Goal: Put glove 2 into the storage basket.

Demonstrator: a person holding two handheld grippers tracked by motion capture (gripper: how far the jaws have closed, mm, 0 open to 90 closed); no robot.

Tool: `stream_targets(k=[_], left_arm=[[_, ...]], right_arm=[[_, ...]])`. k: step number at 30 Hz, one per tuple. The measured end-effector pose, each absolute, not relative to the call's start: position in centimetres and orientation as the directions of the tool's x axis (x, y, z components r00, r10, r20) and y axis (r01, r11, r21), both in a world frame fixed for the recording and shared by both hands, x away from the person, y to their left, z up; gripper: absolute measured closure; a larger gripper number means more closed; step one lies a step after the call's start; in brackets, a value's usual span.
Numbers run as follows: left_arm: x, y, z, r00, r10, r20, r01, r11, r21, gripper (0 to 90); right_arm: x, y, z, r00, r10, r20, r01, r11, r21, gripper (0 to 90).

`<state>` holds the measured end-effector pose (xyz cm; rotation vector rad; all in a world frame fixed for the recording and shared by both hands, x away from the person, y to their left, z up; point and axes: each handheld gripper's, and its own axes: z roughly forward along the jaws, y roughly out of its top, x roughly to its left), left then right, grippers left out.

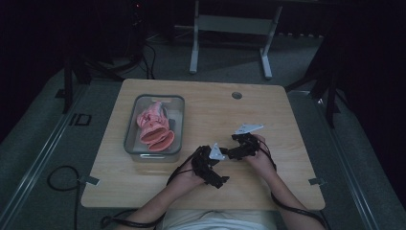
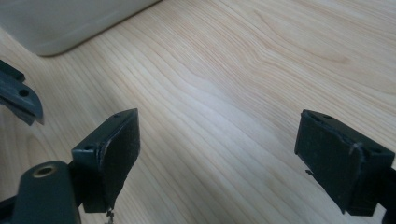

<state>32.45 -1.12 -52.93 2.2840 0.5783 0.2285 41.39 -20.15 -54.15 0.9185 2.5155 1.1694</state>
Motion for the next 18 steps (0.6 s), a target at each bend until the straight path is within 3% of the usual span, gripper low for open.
stream_targets(k=[18], left_arm=[[32.3, -1.4, -54.9, 0.886, 0.463, -0.014, 0.336, -0.621, 0.709, 0.2]], right_arm=[[41.0, -21.6, -56.3, -0.745, 0.664, 0.062, 0.478, 0.467, 0.744, 14.0]])
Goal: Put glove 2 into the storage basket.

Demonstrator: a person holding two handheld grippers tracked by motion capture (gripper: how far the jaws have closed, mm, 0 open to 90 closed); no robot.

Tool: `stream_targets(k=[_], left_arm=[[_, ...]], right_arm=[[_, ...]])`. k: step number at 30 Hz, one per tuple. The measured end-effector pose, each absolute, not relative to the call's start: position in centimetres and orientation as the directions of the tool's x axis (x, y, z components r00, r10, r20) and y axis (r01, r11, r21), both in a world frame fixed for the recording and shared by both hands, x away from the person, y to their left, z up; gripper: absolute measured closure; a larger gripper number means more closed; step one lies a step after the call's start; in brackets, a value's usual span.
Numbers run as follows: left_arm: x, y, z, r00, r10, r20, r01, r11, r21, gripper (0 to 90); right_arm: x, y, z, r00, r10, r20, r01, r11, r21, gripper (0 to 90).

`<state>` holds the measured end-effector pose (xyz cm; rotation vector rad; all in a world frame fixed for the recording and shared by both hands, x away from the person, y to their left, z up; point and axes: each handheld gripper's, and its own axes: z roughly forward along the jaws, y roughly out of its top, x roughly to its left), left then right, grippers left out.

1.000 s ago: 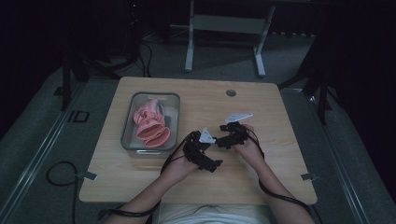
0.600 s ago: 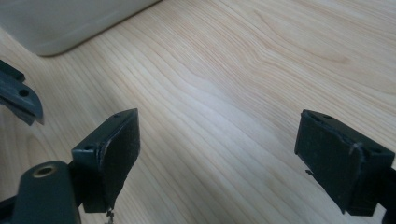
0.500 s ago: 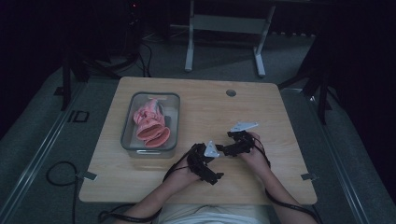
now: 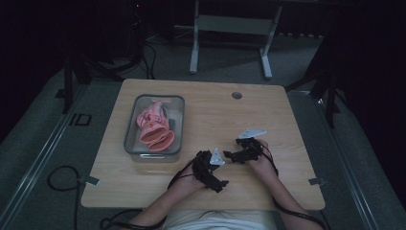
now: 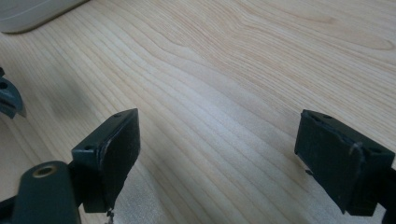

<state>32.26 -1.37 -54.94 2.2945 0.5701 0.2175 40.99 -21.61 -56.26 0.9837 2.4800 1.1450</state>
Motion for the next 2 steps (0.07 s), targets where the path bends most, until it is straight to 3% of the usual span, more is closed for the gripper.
stream_targets(k=[2], left_arm=[[32.26, -1.32, -54.98, 0.886, 0.464, -0.012, 0.333, -0.619, 0.711, 0.2]], right_arm=[[40.94, -21.58, -56.26, -0.747, 0.662, 0.061, 0.475, 0.467, 0.746, 14.0]])
